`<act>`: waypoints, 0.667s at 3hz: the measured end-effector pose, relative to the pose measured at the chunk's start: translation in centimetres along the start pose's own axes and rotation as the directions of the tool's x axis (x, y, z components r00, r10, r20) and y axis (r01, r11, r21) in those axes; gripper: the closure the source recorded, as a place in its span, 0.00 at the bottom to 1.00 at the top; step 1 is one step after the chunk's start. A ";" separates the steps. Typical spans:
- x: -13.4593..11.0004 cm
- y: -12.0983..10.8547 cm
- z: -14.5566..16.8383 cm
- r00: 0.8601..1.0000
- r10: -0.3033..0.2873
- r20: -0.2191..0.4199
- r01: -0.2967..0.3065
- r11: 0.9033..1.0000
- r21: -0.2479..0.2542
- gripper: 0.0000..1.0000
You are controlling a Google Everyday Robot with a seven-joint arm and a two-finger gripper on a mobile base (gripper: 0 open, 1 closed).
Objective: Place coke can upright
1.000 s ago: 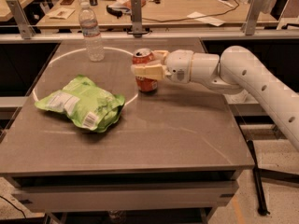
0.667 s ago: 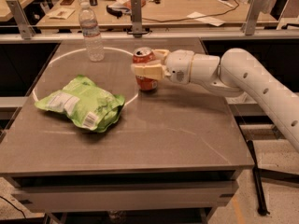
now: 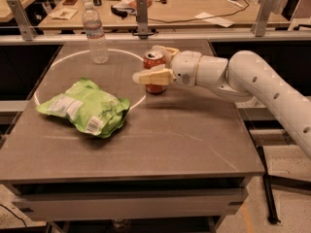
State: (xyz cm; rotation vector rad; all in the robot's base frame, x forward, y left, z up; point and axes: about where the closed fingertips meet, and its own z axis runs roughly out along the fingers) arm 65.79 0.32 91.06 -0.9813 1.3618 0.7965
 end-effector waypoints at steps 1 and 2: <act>-0.1 -0.1 -1.3 0.999 -0.028 -0.016 0.028 1.000 0.007 0.00; -0.1 0.0 -1.3 0.999 -0.028 -0.016 0.028 1.000 0.005 0.00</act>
Offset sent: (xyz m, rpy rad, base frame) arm -0.0090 -0.0300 0.0001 -0.0477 -0.0159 -0.0048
